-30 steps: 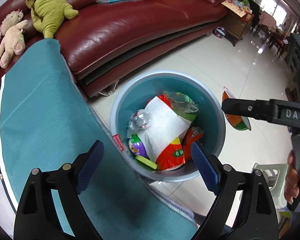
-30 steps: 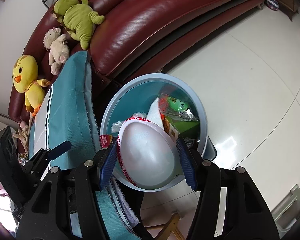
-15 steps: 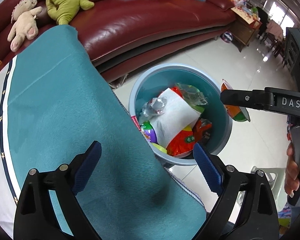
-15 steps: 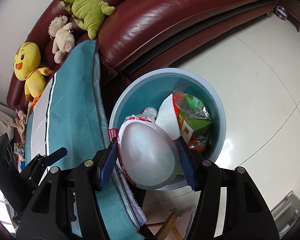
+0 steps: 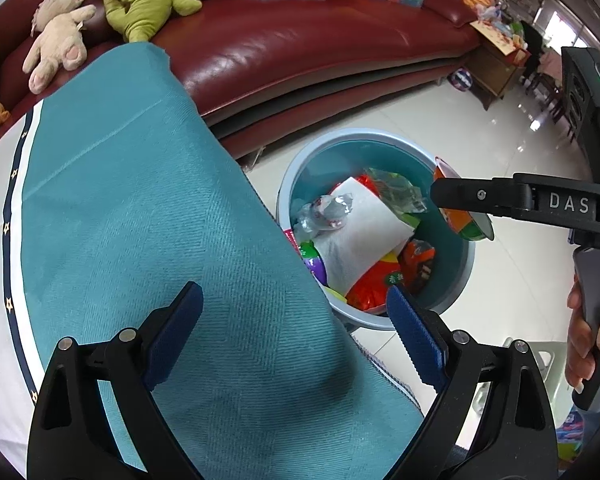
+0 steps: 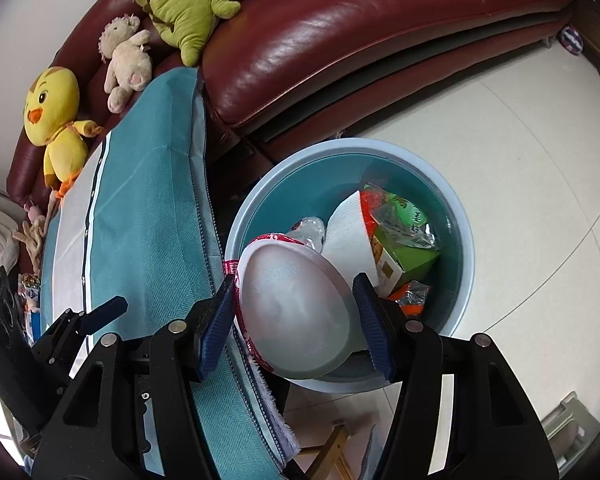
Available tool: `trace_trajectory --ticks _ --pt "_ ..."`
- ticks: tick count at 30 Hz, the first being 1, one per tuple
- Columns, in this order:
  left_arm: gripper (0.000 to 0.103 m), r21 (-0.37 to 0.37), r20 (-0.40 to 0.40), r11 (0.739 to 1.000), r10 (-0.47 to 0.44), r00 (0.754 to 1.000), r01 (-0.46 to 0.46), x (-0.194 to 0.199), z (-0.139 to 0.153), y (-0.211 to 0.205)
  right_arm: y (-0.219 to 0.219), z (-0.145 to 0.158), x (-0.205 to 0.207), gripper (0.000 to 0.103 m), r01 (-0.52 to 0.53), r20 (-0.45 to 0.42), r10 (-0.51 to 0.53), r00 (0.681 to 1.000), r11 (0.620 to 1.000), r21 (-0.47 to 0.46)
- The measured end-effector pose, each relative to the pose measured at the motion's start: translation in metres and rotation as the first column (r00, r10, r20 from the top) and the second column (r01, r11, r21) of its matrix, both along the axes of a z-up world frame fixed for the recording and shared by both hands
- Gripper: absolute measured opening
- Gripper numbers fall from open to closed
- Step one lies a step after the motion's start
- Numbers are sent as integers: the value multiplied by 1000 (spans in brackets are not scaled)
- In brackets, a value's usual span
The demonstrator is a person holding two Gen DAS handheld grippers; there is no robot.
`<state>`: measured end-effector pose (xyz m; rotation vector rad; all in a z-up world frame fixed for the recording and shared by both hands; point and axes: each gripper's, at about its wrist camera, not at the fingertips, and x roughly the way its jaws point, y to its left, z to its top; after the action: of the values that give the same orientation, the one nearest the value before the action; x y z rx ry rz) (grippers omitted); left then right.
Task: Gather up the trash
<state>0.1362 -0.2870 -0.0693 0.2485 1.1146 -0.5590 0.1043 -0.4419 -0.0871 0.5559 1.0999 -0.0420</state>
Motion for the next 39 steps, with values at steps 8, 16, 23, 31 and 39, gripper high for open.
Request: trace_trajectory --ticks 8,16,23,31,39 --pt "93 -5 -8 1000 8 1000 -8 2 -2 2 0 0 3 73 12 3 -12 1000 1000 -1" --pt "93 -19 -53 999 26 998 -27 2 -8 6 -7 -3 -4 76 32 -17 -31 999 999 20" --pt "94 -12 -30 999 52 998 -52 -7 2 15 -6 10 -20 86 42 -2 -42 999 999 13" --pt "99 6 -7 998 66 998 -66 -25 19 29 17 38 -45 94 -14 53 18 998 997 -81" --pt "99 13 45 993 113 993 -114 -48 32 52 46 64 -81 96 -46 90 69 994 971 -234"
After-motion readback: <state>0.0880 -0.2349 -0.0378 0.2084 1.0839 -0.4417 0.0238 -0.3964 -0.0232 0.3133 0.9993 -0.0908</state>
